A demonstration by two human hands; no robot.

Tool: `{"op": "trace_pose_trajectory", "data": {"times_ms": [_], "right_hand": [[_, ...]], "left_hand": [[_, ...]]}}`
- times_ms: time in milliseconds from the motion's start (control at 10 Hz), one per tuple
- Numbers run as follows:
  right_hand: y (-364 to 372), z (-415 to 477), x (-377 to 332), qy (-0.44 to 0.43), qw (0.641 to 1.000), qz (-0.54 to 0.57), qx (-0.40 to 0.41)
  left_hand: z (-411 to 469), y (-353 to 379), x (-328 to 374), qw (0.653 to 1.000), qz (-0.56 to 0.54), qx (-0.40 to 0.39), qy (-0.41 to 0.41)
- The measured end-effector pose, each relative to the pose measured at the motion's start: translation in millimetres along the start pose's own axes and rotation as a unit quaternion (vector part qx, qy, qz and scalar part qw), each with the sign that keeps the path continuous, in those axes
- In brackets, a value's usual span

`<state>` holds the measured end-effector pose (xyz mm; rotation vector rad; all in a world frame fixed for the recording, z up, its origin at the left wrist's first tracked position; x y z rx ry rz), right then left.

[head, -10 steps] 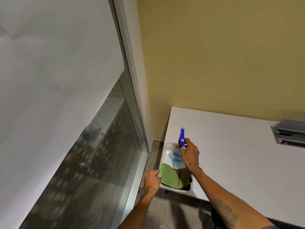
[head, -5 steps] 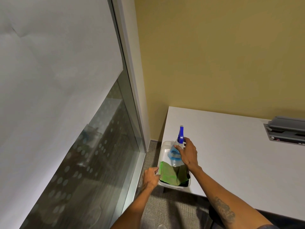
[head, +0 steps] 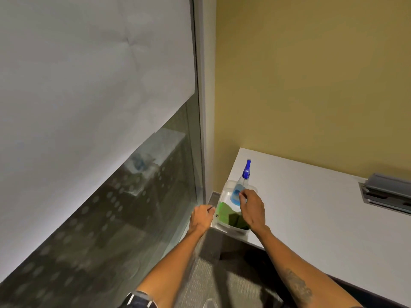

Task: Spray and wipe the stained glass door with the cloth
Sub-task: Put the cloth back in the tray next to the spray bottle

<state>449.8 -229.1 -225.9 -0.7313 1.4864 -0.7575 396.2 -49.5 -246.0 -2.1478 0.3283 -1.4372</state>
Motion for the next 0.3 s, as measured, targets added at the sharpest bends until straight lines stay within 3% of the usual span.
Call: {"op": "trace_pose_trajectory", "data": {"times_ms": [300], "right_hand": [[-37.8, -108.6, -32.4, -0.105, 0.994, 0.011, -0.025]], "left_hand": [[-140.2, -41.8, 3.5, 0.99, 0.072, 0.114, 0.045]]}}
Point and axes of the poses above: each hand's wrist, its own z-axis towards the middle knuckle, its own y-axis out of the palm, x = y × z, the point moved 5 cm from there along z, towards the middle knuckle, and after that the axes turned 14 degrees about -z, right-handed, at the moved point
